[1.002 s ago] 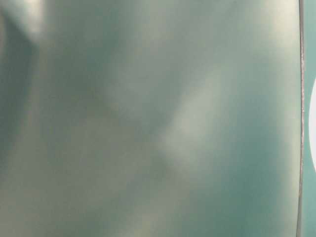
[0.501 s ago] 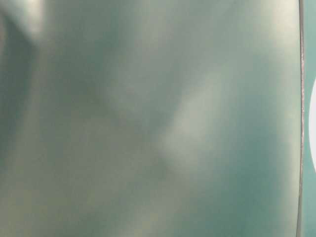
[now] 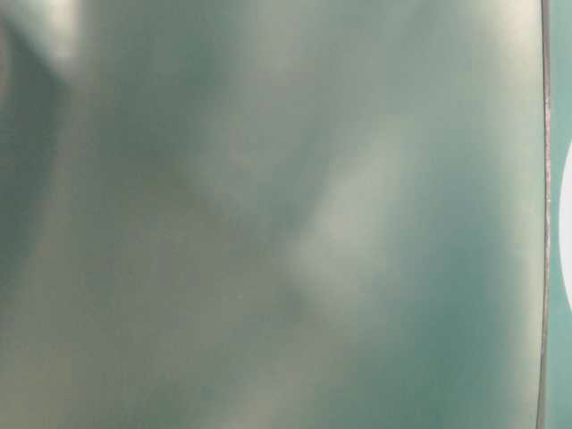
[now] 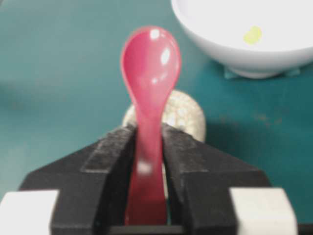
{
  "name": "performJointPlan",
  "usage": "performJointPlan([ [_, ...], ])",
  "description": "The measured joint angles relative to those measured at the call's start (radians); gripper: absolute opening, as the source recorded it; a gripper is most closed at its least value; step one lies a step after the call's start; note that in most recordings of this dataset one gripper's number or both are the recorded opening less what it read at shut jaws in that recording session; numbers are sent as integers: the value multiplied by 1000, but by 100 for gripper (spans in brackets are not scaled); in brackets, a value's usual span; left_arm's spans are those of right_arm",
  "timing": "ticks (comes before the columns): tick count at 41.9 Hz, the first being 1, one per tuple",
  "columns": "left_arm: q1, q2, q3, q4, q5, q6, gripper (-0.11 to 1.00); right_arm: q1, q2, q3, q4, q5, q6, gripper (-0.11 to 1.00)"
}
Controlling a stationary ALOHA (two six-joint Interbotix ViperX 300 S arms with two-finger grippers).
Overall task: Scoop the yellow hexagonal prism block from the bowl with a spoon using the right arm.
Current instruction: 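Carry the spoon with the right gripper over the white bowl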
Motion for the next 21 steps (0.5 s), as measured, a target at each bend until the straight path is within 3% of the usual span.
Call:
performJointPlan([
  [9, 0, 0, 0, 2, 28, 0, 0, -121, -120, -74, 2, 256, -74, 21],
  [21, 2, -2, 0, 2, 48, 0, 0, -287, -149, -250, -6, 630, -173, 21],
])
